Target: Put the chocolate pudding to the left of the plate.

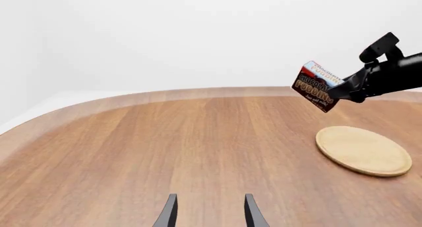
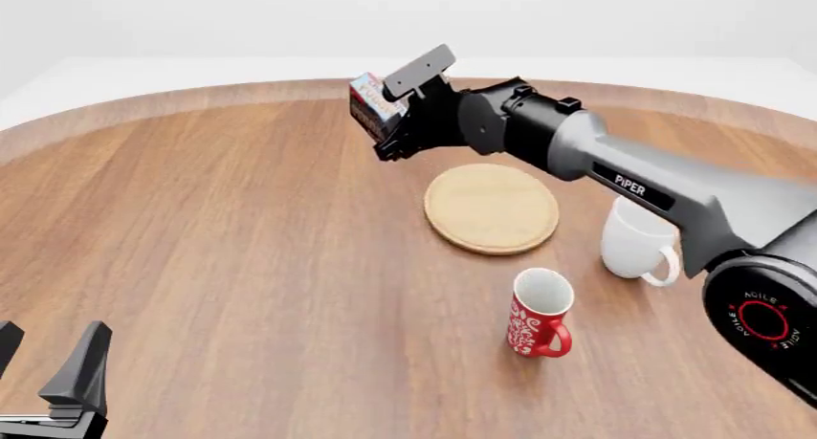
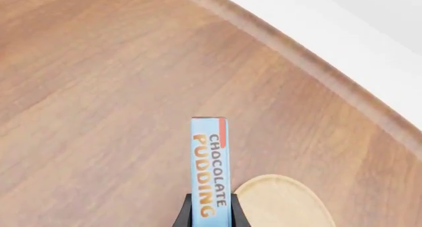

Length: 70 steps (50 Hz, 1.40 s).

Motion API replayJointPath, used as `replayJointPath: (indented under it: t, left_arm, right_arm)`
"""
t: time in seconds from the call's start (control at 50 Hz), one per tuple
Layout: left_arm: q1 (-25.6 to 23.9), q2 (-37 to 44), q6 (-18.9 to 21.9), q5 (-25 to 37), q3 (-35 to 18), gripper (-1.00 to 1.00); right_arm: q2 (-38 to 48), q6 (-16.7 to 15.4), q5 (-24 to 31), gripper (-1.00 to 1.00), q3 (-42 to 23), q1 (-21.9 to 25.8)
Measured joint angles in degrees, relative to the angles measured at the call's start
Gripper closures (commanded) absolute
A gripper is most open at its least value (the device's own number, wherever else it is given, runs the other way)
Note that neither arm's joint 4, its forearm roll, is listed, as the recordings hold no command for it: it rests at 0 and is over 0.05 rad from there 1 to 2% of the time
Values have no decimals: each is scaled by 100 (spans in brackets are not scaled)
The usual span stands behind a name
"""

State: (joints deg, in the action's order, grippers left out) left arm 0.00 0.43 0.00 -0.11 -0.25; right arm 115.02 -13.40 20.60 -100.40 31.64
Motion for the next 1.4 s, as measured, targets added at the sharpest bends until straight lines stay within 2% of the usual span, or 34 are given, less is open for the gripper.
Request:
replayJointPath:
  t: [0.22, 0.56, 1.0, 1.4]
  left_arm:
    - [0, 0, 0, 0, 0, -100]
    - [0, 0, 0, 0, 0, -100]
    - [0, 0, 0, 0, 0, -100]
    - [0, 0, 0, 0, 0, -100]
  right_arm:
    - [483, 9, 131, 100, -443, -74]
    - [947, 63, 152, 100, -666, -126]
    - [1336, 198, 78, 100, -678, -118]
    - [1494, 448, -159, 100, -294, 64]
